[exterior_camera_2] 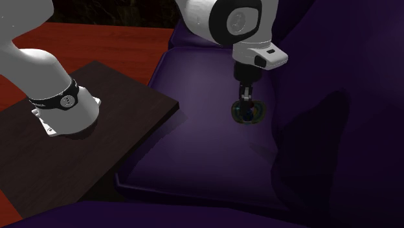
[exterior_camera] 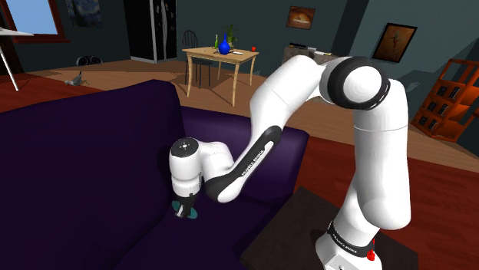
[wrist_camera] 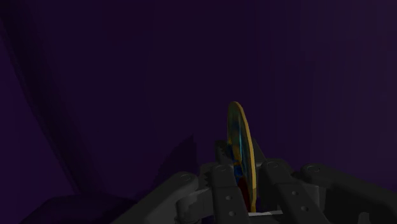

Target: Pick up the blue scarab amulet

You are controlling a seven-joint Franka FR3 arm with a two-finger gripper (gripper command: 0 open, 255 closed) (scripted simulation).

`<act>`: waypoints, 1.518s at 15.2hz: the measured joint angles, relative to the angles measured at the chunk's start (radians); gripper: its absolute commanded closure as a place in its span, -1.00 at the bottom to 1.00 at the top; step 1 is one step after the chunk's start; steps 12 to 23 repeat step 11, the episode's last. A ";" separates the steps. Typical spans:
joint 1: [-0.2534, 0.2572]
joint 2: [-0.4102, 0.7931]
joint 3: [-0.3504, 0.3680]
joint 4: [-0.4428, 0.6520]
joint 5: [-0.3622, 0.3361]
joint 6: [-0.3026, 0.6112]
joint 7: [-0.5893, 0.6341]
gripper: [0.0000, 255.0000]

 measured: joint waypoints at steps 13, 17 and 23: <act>-0.037 -0.116 0.056 0.003 0.115 -0.096 -0.099 1.00; -0.037 -0.116 0.056 0.003 0.115 -0.096 -0.099 1.00; -0.037 -0.116 0.056 0.003 0.115 -0.096 -0.099 1.00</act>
